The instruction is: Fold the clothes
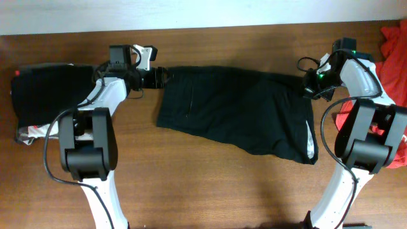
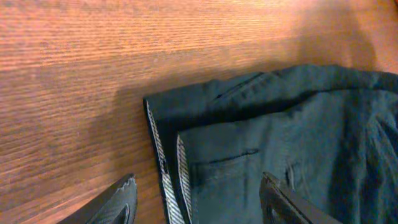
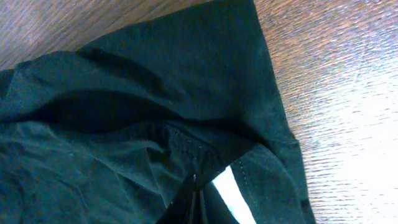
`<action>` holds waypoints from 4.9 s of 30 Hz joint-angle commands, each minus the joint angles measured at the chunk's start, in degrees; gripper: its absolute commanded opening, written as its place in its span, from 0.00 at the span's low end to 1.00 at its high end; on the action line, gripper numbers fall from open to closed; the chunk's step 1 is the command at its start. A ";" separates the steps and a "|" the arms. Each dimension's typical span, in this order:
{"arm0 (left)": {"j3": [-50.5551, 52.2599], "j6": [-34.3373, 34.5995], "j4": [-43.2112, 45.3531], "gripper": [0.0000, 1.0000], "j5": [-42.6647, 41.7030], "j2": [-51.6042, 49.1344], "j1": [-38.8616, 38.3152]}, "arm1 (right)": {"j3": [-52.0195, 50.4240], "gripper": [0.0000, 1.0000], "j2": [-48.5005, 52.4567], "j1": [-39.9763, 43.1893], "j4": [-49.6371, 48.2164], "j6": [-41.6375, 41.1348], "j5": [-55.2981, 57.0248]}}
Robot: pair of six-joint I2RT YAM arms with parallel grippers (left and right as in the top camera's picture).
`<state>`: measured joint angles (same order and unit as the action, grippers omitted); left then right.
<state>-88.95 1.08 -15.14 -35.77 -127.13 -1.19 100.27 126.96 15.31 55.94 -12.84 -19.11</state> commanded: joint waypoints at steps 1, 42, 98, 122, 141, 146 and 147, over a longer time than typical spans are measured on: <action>-1.07 1.99 1.25 0.63 -1.57 -0.17 -0.42 | -0.11 0.05 0.28 0.15 0.20 0.55 2.03; -1.53 8.59 3.72 0.56 2.54 -3.17 -3.76 | -0.11 0.10 0.28 0.15 0.20 0.52 2.25; -5.70 8.07 -1.40 0.19 4.11 -4.24 -4.02 | -0.11 0.04 0.26 3.13 -0.70 6.64 -5.70; -10.34 8.07 -5.46 0.01 -10.80 -0.39 1.64 | 2.84 0.04 -4.31 4.37 4.55 9.68 -9.42; -10.34 1.60 -32.22 0.01 -7.37 18.99 2.95 | 2.82 0.04 -21.64 5.44 24.72 14.58 -11.13; -10.34 1.60 -41.40 0.01 -1.75 24.39 1.75 | 2.82 0.04 -25.07 5.33 31.15 17.51 -11.10; -10.34 1.60 -43.41 0.01 -0.42 25.33 1.27 | 2.82 0.04 -25.59 5.33 32.54 18.25 -11.13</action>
<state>-98.13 3.99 -56.10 -40.62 -105.47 1.04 101.91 104.22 20.34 86.78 2.37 -29.45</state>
